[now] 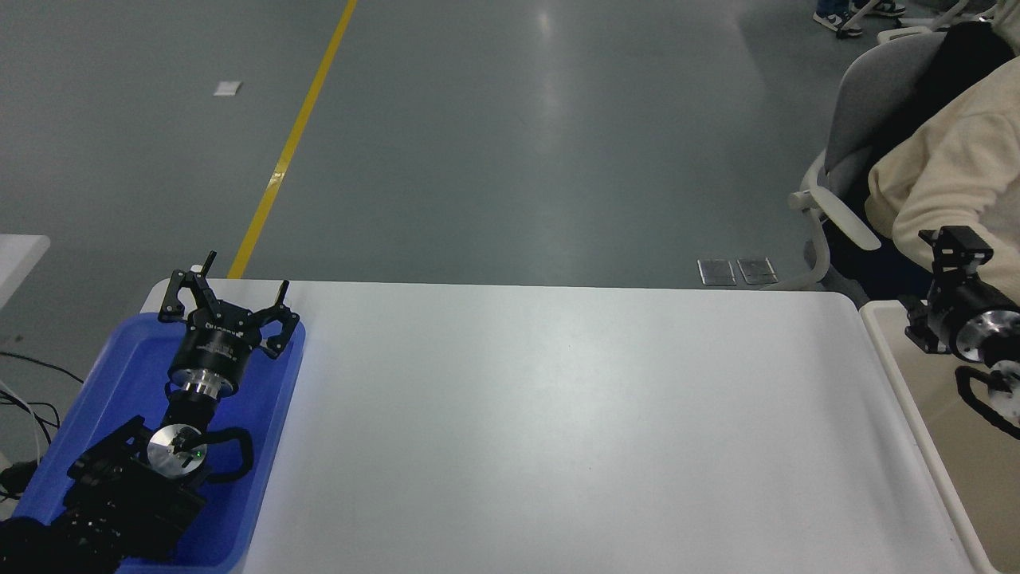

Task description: Pick up paper ball place in dustbin

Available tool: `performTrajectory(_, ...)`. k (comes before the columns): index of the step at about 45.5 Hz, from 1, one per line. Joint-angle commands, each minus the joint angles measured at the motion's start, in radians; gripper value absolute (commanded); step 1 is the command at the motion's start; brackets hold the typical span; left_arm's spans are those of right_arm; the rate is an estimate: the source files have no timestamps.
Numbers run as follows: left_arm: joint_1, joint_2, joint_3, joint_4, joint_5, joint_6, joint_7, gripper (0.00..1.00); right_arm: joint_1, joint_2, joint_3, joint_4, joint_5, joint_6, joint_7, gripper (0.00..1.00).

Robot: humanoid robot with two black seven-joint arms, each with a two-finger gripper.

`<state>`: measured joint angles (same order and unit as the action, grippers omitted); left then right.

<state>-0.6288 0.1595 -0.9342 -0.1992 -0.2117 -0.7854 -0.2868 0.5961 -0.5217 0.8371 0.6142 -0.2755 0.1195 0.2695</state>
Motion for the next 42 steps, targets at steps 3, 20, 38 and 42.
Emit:
performTrajectory(3,0.0,0.0,0.0,0.0,0.0,0.0,0.0,1.0,-0.096,0.172,0.189,0.028,0.002,0.092,0.181,1.0)
performTrajectory(20,0.0,0.0,0.0,0.0,0.0,0.0,0.0,1.0,-0.16,0.278,0.197,0.099,-0.05,0.046,0.28,1.0)
performTrajectory(38,0.0,0.0,0.0,0.0,0.0,0.0,0.0,1.0,-0.183,0.302,0.189,0.142,-0.067,0.002,0.277,1.0)
performTrajectory(42,0.0,0.0,0.0,0.0,0.0,0.0,0.0,1.0,-0.183,0.302,0.189,0.148,-0.067,0.011,0.277,1.0)
